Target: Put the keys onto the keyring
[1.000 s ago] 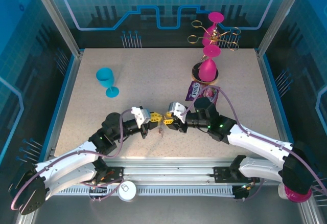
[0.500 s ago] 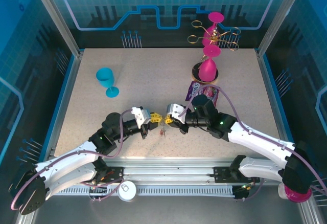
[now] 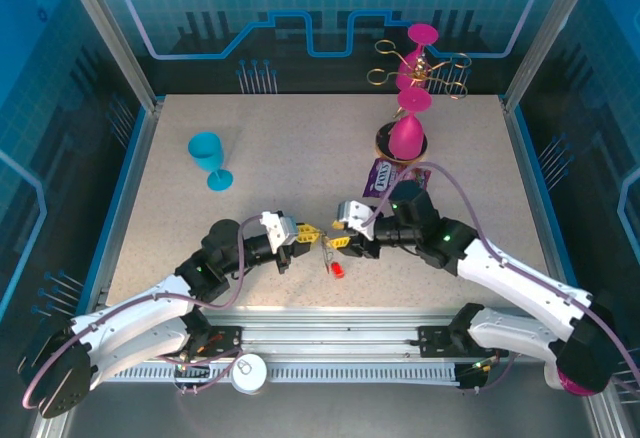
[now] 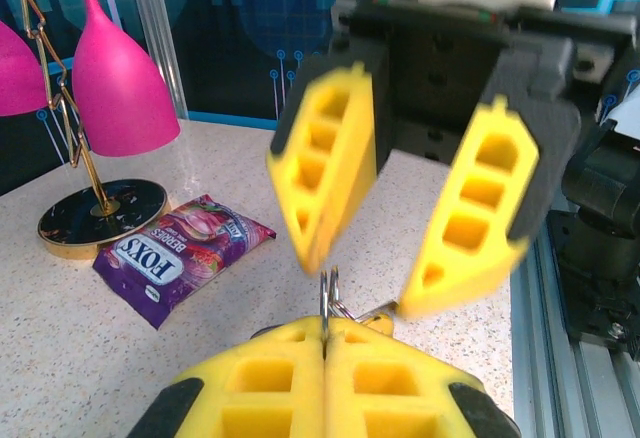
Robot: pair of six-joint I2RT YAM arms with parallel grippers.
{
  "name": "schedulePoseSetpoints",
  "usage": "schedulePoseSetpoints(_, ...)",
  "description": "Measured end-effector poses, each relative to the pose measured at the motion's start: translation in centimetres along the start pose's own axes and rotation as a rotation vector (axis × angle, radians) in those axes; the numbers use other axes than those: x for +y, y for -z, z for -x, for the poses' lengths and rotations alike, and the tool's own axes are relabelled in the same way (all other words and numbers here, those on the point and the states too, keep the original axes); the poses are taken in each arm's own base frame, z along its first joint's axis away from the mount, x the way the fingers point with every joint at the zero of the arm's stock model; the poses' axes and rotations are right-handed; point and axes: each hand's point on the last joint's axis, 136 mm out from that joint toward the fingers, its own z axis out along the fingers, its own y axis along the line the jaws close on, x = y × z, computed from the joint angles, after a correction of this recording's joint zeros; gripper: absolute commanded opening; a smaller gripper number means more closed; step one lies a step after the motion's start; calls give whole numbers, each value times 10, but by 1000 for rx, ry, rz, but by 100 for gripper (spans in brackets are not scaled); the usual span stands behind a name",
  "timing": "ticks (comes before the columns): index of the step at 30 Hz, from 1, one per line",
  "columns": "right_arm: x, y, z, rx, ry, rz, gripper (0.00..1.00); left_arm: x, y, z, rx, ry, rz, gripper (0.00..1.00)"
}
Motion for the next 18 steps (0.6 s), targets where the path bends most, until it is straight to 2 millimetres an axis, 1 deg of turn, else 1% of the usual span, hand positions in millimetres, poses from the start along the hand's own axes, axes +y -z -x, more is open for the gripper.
schedulePoseSetpoints(3, -9, 10, 8, -52, -25, -17, 35, -2, -1, -1, 4, -2, -10, 0)
schedulePoseSetpoints(6, -9, 11, 15, -93, -40, 10, 34, -3, -1, -2, 5, -1, -20, 0)
schedulePoseSetpoints(10, -3, 5, 20, -126, -55, 69, 31, -5, -1, -1, 4, -1, -32, 0)
schedulePoseSetpoints(18, 4, -12, 11, -116, -96, 161, 28, -8, -1, -2, 4, 1, -48, 0)
